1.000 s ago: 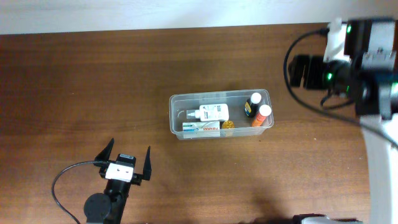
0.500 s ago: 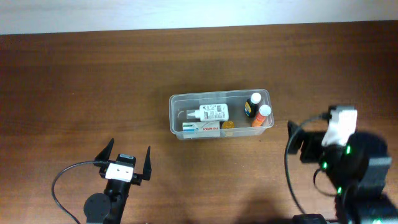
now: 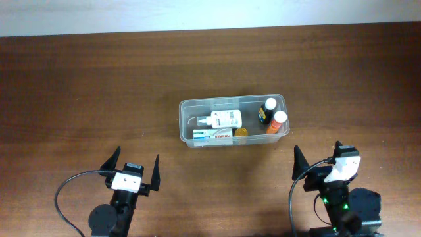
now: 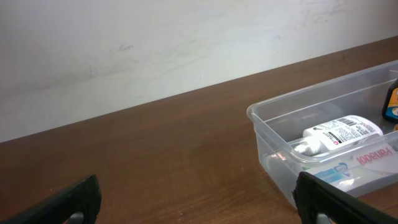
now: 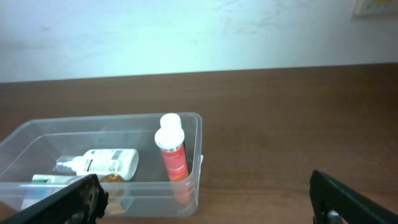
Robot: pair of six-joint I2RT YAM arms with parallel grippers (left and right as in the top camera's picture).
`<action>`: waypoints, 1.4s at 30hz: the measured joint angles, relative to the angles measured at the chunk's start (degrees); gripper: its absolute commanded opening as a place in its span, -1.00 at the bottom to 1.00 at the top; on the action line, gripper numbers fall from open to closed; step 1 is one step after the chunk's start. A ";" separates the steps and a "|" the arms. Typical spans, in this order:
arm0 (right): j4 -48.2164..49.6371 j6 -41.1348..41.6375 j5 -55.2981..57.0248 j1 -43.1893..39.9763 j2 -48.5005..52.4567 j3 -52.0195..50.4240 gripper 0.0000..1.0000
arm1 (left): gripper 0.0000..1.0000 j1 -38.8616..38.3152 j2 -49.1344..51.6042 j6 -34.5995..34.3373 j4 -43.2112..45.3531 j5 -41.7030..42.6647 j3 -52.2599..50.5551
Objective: Pack container
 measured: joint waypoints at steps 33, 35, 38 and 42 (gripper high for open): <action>22.62 -5.79 -4.85 0.13 -7.04 -17.38 0.97 | 0.99 0.00 0.00 0.00 0.00 0.00 0.00; 24.50 -5.81 -4.87 0.15 -7.04 -18.14 0.97 | 0.99 0.00 0.00 0.00 0.00 0.00 0.00; 26.01 -5.81 -4.85 0.15 -7.04 -18.78 0.97 | 0.99 0.00 0.00 0.00 0.00 0.00 0.00; 26.12 -5.81 -4.85 0.15 -7.04 -18.86 0.98 | 0.99 0.00 0.00 0.00 0.00 0.00 0.00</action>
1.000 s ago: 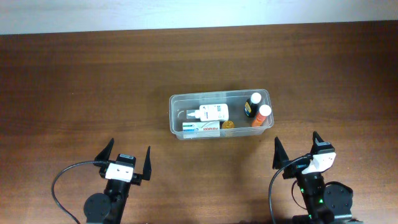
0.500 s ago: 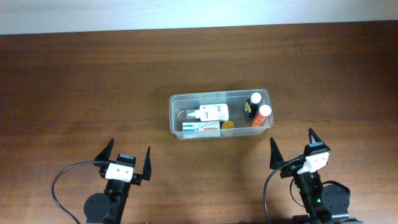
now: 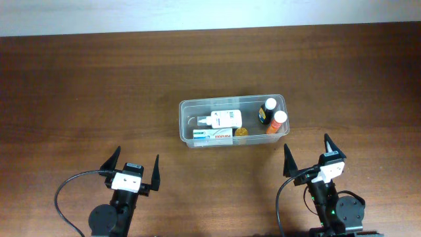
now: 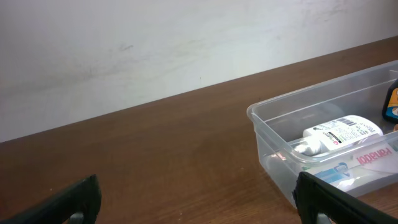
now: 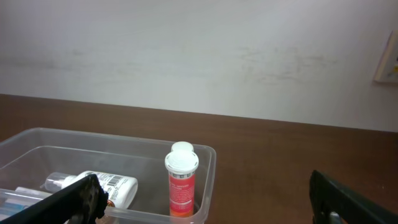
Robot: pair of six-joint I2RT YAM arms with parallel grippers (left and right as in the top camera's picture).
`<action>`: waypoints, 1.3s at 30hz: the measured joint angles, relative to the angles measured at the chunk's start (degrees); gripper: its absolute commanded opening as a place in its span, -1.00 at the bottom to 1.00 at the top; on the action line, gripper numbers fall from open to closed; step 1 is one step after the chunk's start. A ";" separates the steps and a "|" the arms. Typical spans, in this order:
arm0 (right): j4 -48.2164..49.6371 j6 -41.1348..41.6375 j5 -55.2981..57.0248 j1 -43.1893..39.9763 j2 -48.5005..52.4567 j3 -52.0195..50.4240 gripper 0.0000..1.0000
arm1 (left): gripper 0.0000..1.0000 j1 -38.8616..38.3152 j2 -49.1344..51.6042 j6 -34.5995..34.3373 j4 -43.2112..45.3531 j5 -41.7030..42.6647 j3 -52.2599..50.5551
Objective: Pack container
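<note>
A clear plastic container (image 3: pixel 185 125) stands mid-table. Inside it lie a white bottle (image 3: pixel 221 119) and a white-and-blue box (image 3: pixel 212 134), beside a small gold item (image 3: pixel 241 131). A dark bottle (image 3: pixel 267 110) and an orange tube with a white cap (image 3: pixel 277 122) stand at its right end. My left gripper (image 3: pixel 135 168) is open near the front edge, left of the container. My right gripper (image 3: pixel 307 155) is open, front right of the container. The right wrist view shows the orange tube (image 5: pixel 181 186) and the white bottle (image 5: pixel 115 188); the left wrist view shows the container (image 4: pixel 267 124).
Brown wooden table (image 3: pixel 99 85) all round the container. A pale wall (image 5: pixel 186 50) rises behind the table's far edge. Black cables loop near each arm base at the front.
My right gripper has shifted left and turned, sitting a little lower in the overhead view; its camera now looks higher at the wall. The left arm and the container's contents are unchanged.
</note>
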 measured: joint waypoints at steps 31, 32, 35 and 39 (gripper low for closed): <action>-5.27 -0.02 0.00 0.00 -0.09 -0.11 0.97 | 0.99 0.00 0.00 0.00 0.00 0.00 0.00; -5.27 0.00 0.02 0.00 -0.09 -0.11 0.97 | 0.99 0.00 0.00 0.00 0.00 0.00 0.00; -5.27 -0.02 0.00 0.00 -0.09 -0.11 0.97 | 0.99 0.00 0.00 0.00 0.00 0.00 0.00; -5.27 0.00 0.00 0.00 -0.09 -0.11 0.96 | 0.99 0.00 0.00 0.00 0.00 0.00 0.00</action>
